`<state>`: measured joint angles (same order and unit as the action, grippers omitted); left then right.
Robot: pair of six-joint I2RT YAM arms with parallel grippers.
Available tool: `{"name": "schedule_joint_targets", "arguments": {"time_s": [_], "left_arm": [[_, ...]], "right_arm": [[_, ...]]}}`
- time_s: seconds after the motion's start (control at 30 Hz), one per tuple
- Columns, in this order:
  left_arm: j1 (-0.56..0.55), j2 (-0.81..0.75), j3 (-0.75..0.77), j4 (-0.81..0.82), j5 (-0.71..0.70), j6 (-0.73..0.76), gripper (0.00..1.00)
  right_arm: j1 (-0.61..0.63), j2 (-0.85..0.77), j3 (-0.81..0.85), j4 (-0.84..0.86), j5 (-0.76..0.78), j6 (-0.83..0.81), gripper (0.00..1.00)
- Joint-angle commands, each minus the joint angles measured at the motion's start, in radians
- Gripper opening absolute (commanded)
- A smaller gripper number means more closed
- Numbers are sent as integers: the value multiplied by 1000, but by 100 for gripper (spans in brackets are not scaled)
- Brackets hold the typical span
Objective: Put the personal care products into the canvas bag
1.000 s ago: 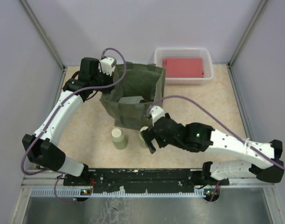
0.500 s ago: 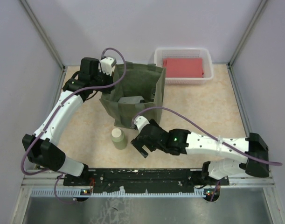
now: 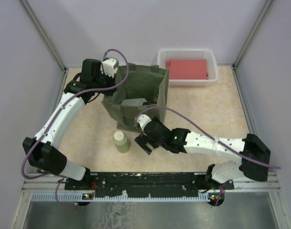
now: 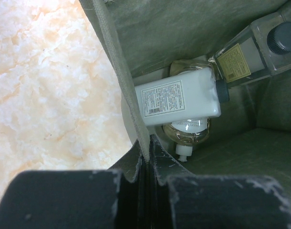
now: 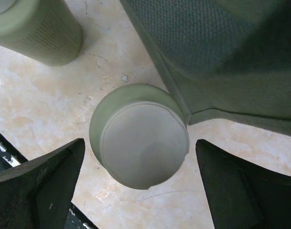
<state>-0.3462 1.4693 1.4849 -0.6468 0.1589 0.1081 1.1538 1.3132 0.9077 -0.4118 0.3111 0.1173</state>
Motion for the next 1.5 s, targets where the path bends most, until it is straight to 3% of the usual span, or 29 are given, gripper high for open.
{"name": "schedule_joint_targets", "arguments": {"time_s": [0.0, 0.37, 0.53, 0.77, 1.0, 1.17, 1.37, 1.47], "left_arm": [[6, -29, 18, -7, -12, 2, 0], [6, -26, 9, -3, -18, 5, 0], [6, -25, 6, -1, -20, 4, 0], [6, -23, 0, 7, -16, 3, 0], [6, -39, -3, 1, -24, 13, 0], [6, -46, -3, 9, -3, 9, 0], [6, -54, -10, 8, -1, 9, 0], [6, -58, -8, 4, 2, 11, 0]], "right_arm": [[-11, 22, 2, 93, -41, -43, 99], [-10, 106, -25, 163, -44, -24, 97], [-10, 106, -33, 162, -25, -1, 43], [-11, 47, -20, 101, -7, 46, 1], [-5, -178, 219, -284, -27, 174, 0], [-6, -315, 385, -411, 6, 201, 0], [-41, -337, 549, -386, 76, 102, 0], [-118, -299, 622, -334, 30, 32, 0]]}}
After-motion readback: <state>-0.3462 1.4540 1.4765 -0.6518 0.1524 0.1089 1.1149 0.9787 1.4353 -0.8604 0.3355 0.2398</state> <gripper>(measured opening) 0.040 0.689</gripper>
